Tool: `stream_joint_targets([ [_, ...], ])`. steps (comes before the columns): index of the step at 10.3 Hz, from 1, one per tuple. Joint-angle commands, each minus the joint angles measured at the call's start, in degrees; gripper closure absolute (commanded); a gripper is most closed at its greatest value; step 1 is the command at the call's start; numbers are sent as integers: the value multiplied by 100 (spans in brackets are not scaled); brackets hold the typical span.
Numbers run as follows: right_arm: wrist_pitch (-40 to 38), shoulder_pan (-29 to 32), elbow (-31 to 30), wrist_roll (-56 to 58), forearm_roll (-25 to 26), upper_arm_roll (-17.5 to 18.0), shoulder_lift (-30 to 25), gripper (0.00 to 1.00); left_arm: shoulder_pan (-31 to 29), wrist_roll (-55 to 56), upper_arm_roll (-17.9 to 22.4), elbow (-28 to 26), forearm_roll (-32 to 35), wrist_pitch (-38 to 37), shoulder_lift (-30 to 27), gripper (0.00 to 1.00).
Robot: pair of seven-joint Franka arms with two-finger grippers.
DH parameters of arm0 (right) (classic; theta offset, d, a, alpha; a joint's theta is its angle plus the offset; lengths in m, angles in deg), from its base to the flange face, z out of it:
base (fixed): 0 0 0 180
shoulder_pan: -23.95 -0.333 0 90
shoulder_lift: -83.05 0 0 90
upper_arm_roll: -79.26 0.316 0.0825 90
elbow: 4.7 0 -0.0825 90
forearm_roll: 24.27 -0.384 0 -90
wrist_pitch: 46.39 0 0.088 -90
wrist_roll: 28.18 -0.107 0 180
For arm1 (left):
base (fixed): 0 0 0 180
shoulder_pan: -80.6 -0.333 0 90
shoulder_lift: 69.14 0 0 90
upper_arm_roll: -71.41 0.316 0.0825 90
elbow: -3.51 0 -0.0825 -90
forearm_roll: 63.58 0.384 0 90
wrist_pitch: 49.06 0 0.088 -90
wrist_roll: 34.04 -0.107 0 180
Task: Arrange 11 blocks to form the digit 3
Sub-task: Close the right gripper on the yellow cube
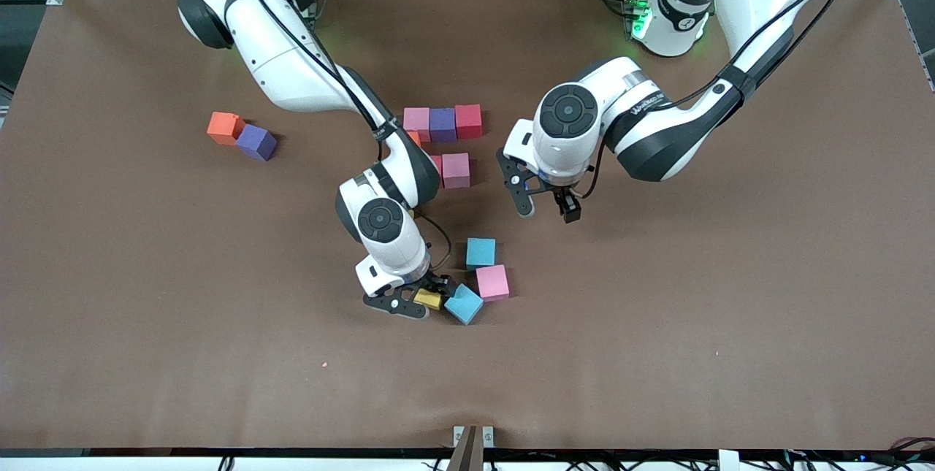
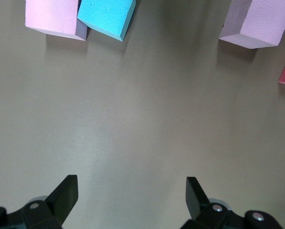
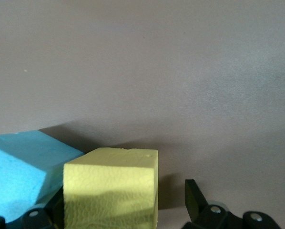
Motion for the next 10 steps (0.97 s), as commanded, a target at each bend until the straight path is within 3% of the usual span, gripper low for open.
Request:
stream_joint_targets([
  [1,-29,48,21,-267,59,3,24,61,-64,-84,-21,-29,-282,-97,-141,0],
  [2,-29,74,21,-347,59,3,16,100,-73,-84,-21,-21,-300,-97,-159,0],
  [6,-729,197,-145,222,42,30,-378,100,-73,-75,-39,-3,-388,-97,-141,0],
  [10,-767,477,-1671,924,33,371,-1555,100,-73,-75,-39,6,-388,-89,-133,0],
])
